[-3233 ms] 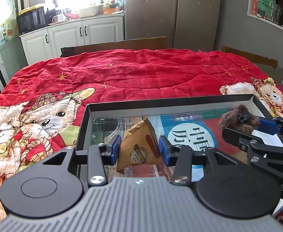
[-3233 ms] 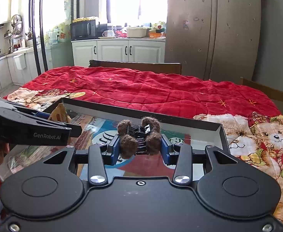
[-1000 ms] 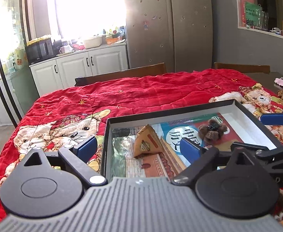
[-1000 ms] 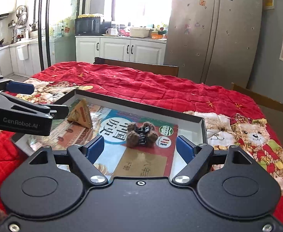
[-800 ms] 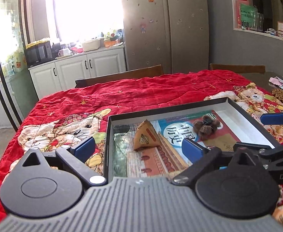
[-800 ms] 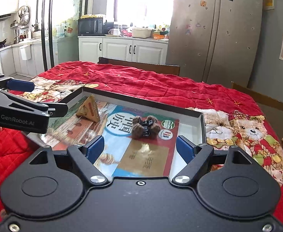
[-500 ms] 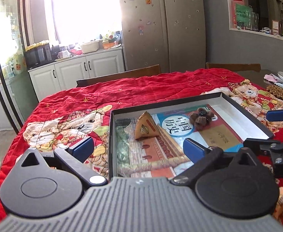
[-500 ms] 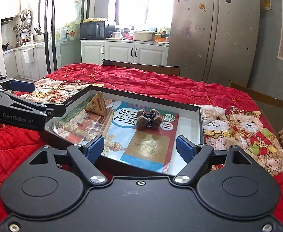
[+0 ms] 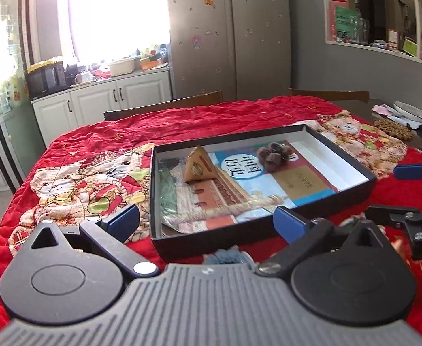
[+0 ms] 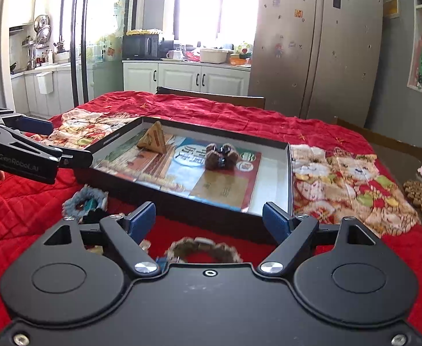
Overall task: Organize objects
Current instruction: 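Withdraw both tools from the box back toward the remaining accessories, then grasp a tan paper pyramid with the right tool while the left tool grasps a brown fuzzy clip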
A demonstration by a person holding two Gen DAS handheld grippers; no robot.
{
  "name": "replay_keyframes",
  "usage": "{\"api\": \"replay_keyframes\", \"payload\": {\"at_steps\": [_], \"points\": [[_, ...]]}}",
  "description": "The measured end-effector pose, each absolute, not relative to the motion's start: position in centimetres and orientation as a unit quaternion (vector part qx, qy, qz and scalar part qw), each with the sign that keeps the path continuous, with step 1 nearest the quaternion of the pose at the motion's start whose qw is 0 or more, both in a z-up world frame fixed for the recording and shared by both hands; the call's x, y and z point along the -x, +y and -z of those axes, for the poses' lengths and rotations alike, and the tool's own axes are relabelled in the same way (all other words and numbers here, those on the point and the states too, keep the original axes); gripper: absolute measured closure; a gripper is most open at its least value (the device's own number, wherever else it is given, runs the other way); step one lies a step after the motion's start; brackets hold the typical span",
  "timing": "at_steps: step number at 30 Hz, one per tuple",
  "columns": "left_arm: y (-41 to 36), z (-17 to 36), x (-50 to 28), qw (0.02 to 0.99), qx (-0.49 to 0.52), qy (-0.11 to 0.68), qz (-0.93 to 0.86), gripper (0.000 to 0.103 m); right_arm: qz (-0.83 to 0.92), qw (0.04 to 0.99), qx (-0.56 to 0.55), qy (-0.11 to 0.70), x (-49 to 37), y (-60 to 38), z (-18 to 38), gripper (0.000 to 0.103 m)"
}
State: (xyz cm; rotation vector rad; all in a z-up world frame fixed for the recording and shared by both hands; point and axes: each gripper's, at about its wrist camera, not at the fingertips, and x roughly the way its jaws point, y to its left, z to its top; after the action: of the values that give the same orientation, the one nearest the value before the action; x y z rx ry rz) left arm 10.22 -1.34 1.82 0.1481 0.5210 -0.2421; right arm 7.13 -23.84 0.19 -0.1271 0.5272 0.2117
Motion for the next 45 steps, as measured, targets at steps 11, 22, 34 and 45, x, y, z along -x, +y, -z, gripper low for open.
{"api": "replay_keyframes", "payload": {"at_steps": [11, 22, 34, 45], "points": [[-1.8, -1.4, -7.4, 0.953, -0.078, 0.256, 0.141, 0.000, -0.104, 0.957, 0.054, 0.265, -4.4, -24.6, 0.6, 0.022], [-1.9, -0.8, -5.8, 0.950, -0.081, 0.261, 0.154, 0.000, -0.108, 0.958, 0.048, 0.263, -2.7, -24.8, 1.1, 0.022], [-1.7, 0.4, -4.5, 0.938, -0.096, 0.278, 0.182, 0.000, -0.120, 0.955, 0.055, 0.266, -1.6, -24.2, 2.6, 0.022], [-2.6, 2.9, -3.7, 0.924, -0.100, 0.305, 0.210, 0.000, -0.118, 0.949, 0.053, 0.289, -1.8, -24.0, 4.3, 0.033]]}}
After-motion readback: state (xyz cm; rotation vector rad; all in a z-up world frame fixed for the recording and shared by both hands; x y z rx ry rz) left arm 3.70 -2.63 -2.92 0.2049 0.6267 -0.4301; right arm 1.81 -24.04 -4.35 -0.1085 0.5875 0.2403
